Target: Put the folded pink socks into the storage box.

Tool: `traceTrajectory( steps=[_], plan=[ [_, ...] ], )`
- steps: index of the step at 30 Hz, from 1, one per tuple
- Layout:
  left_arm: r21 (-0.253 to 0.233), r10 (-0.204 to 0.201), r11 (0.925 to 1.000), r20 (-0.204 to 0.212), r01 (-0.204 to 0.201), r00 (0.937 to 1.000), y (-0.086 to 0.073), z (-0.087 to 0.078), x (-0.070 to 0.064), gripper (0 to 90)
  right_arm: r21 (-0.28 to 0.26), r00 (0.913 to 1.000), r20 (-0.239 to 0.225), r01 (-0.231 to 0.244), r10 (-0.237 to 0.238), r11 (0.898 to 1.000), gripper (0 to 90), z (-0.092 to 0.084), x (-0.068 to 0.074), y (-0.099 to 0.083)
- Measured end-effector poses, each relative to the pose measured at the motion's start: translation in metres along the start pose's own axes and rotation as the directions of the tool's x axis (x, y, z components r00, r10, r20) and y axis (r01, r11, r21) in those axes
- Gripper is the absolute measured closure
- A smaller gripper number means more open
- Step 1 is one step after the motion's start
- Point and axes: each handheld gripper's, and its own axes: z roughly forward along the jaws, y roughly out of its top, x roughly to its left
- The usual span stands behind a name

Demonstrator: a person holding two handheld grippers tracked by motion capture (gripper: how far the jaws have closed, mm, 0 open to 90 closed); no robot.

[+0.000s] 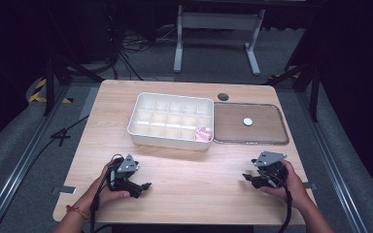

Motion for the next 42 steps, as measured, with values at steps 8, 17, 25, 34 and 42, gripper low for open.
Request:
traceTrajectory(
  steps=[8, 17, 25, 34, 42],
  plan=[
    [-0.002, 0.004, 1.0, -0.001, -0.004, 1.0, 0.0, 0.0, 0.0, 7.7, -0.019, 0.9982, 0.017, -0.058, 0.058, 0.998, 36.2, -0.003, -0.003, -0.023],
    [-0.001, 0.0, 1.0, -0.003, 0.0, 1.0, 0.001, 0.001, 0.0, 7.4, -0.066, 0.99, -0.009, -0.141, 0.141, 0.988, 31.2, -0.008, -0.006, -0.047],
    [-0.004, -0.003, 1.0, -0.001, 0.003, 1.0, 0.001, 0.001, 0.0, 7.4, -0.142, 0.9749, -0.052, -0.222, 0.217, 0.965, 25.2, -0.008, -0.008, -0.065],
    [-0.002, -0.002, 1.0, -0.001, 0.002, 1.0, 0.001, 0.001, 0.0, 7.4, -0.141, 0.973, -0.047, -0.231, 0.226, 0.963, 24.3, -0.008, -0.009, -0.066],
    [0.0, -0.003, 1.0, -0.005, 0.003, 1.0, 0.001, 0.001, 0.0, 7.5, -0.139, 0.9704, -0.042, -0.241, 0.238, 0.96, 22.8, -0.008, -0.008, -0.066]
  ],
)
